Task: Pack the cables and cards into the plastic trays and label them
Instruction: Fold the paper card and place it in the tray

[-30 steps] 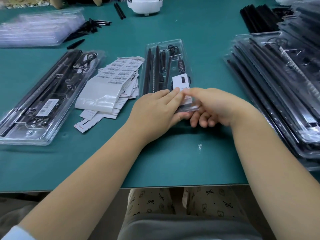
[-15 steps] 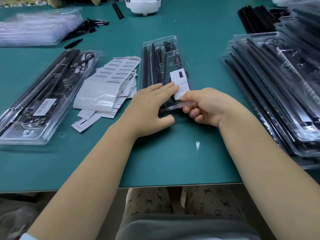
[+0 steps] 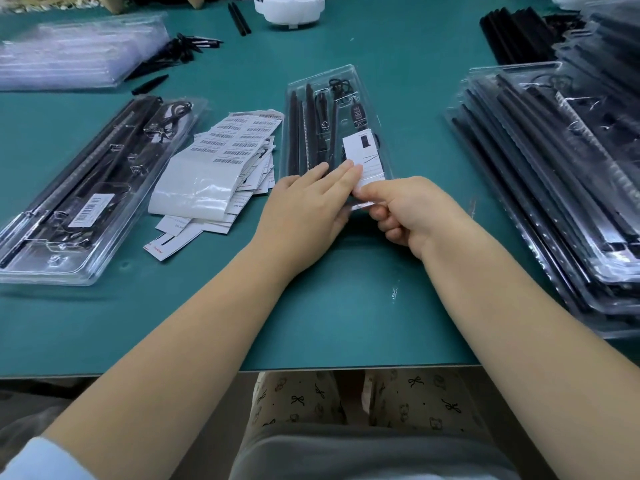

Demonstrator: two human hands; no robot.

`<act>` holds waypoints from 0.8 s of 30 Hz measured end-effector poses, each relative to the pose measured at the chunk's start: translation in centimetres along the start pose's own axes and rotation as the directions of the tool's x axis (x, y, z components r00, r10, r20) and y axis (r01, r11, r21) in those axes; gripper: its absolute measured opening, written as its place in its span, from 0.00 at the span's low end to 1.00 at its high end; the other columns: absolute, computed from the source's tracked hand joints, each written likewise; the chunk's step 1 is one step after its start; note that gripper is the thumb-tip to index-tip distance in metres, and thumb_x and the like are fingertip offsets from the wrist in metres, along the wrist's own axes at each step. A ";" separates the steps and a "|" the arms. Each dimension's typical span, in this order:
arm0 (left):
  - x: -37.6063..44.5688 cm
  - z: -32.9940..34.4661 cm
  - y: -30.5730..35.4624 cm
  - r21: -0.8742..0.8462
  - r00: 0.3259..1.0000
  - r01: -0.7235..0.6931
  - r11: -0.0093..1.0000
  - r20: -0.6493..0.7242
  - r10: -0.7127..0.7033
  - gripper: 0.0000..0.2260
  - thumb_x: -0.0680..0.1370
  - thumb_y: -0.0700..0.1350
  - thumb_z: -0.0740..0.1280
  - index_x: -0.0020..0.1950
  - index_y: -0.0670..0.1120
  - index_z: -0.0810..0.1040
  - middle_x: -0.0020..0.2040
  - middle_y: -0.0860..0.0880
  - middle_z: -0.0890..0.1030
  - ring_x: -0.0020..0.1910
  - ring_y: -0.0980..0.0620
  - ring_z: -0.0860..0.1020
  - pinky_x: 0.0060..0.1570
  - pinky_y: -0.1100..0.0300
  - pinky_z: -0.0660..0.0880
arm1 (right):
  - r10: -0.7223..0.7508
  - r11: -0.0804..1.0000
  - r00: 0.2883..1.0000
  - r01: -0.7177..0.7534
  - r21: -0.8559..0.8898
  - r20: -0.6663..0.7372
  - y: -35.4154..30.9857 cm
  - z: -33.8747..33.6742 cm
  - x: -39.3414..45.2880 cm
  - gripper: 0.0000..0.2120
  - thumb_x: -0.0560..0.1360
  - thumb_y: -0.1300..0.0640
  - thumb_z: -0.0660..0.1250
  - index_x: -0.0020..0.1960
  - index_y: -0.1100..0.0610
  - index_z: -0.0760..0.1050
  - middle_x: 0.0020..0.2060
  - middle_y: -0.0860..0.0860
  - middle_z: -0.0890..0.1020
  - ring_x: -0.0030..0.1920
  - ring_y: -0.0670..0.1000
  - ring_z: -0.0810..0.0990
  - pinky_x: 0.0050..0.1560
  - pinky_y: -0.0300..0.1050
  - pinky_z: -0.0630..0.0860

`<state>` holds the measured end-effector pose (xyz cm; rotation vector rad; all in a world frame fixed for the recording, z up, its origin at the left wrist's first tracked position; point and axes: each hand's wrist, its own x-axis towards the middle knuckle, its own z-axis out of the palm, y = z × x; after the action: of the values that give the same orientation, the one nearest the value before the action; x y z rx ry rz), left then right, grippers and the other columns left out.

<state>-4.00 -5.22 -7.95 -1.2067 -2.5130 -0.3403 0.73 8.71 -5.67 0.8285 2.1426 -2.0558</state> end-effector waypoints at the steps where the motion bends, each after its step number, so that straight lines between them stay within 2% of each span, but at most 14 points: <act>1: 0.1 0.0 0.1 -0.006 1.000 -0.013 1.000 -0.012 0.013 0.21 0.79 0.43 0.63 0.71 0.41 0.69 0.70 0.46 0.72 0.66 0.43 0.73 0.54 0.46 0.72 | 0.000 1.000 1.000 0.001 0.013 -0.018 0.0 0.1 0.0 0.05 0.73 0.55 0.69 0.43 0.55 0.74 0.16 0.45 0.67 0.17 0.43 0.59 0.19 0.31 0.57; 5: 0.2 0.0 0.2 -0.051 0.997 -0.032 0.998 -0.074 0.028 0.21 0.74 0.42 0.68 0.67 0.38 0.74 0.65 0.42 0.77 0.59 0.41 0.78 0.51 0.43 0.75 | -0.013 0.995 0.998 0.019 0.101 -0.061 0.0 0.0 -0.1 0.08 0.72 0.56 0.70 0.38 0.55 0.72 0.17 0.46 0.66 0.17 0.44 0.58 0.18 0.32 0.56; 7: 0.2 -0.1 0.2 -0.048 0.992 -0.053 0.997 -0.120 0.047 0.21 0.73 0.40 0.68 0.65 0.38 0.76 0.63 0.41 0.78 0.57 0.40 0.78 0.50 0.43 0.76 | -0.035 0.990 0.999 0.040 0.134 -0.042 0.2 -0.3 -0.2 0.07 0.72 0.57 0.70 0.39 0.55 0.73 0.18 0.46 0.66 0.17 0.44 0.57 0.18 0.34 0.54; 10: 0.0 -0.1 0.3 -0.005 0.987 -0.092 0.996 -0.134 0.091 0.20 0.75 0.40 0.64 0.68 0.44 0.75 0.64 0.44 0.77 0.58 0.41 0.77 0.51 0.44 0.75 | -0.039 0.990 0.999 0.036 0.138 0.019 0.2 -0.7 -0.3 0.05 0.73 0.57 0.67 0.40 0.56 0.74 0.19 0.46 0.67 0.18 0.43 0.58 0.18 0.33 0.54; 12: -0.2 0.0 0.3 0.005 0.989 -0.069 0.998 -0.134 0.069 0.19 0.76 0.42 0.64 0.68 0.47 0.74 0.65 0.47 0.77 0.59 0.43 0.77 0.49 0.47 0.73 | -0.035 0.992 0.999 0.030 0.121 0.037 0.1 -0.7 -0.3 0.06 0.74 0.57 0.64 0.38 0.55 0.72 0.20 0.47 0.69 0.18 0.44 0.59 0.18 0.33 0.55; 17: -0.3 0.3 0.0 -0.003 0.993 -0.033 0.999 -0.112 0.032 0.19 0.78 0.45 0.65 0.69 0.44 0.72 0.67 0.47 0.75 0.61 0.43 0.76 0.50 0.47 0.69 | 0.000 0.997 0.999 -0.004 0.079 0.051 -0.2 -0.8 -0.4 0.08 0.74 0.54 0.61 0.37 0.53 0.71 0.22 0.49 0.73 0.19 0.45 0.63 0.19 0.32 0.59; 22: -0.1 0.6 0.3 0.014 0.997 0.000 1.000 -0.080 0.001 0.20 0.81 0.46 0.61 0.72 0.43 0.69 0.71 0.48 0.71 0.65 0.44 0.73 0.53 0.48 0.66 | -0.039 0.999 0.999 0.040 0.035 -0.036 0.2 -0.2 -0.3 0.08 0.73 0.55 0.66 0.36 0.54 0.72 0.19 0.46 0.72 0.18 0.44 0.62 0.20 0.31 0.57; 24: 0.1 0.6 0.7 -0.001 0.994 0.019 1.000 -0.106 -0.019 0.18 0.80 0.43 0.60 0.70 0.41 0.71 0.69 0.46 0.73 0.63 0.44 0.74 0.49 0.49 0.68 | -0.064 0.994 0.994 0.071 0.079 -0.094 0.3 0.2 -0.2 0.11 0.72 0.54 0.67 0.33 0.53 0.70 0.19 0.45 0.69 0.18 0.44 0.59 0.20 0.31 0.55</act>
<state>-3.65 -4.53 -8.41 -1.1342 -2.4349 -0.3985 0.98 8.40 -5.84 0.8876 2.1742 -2.1936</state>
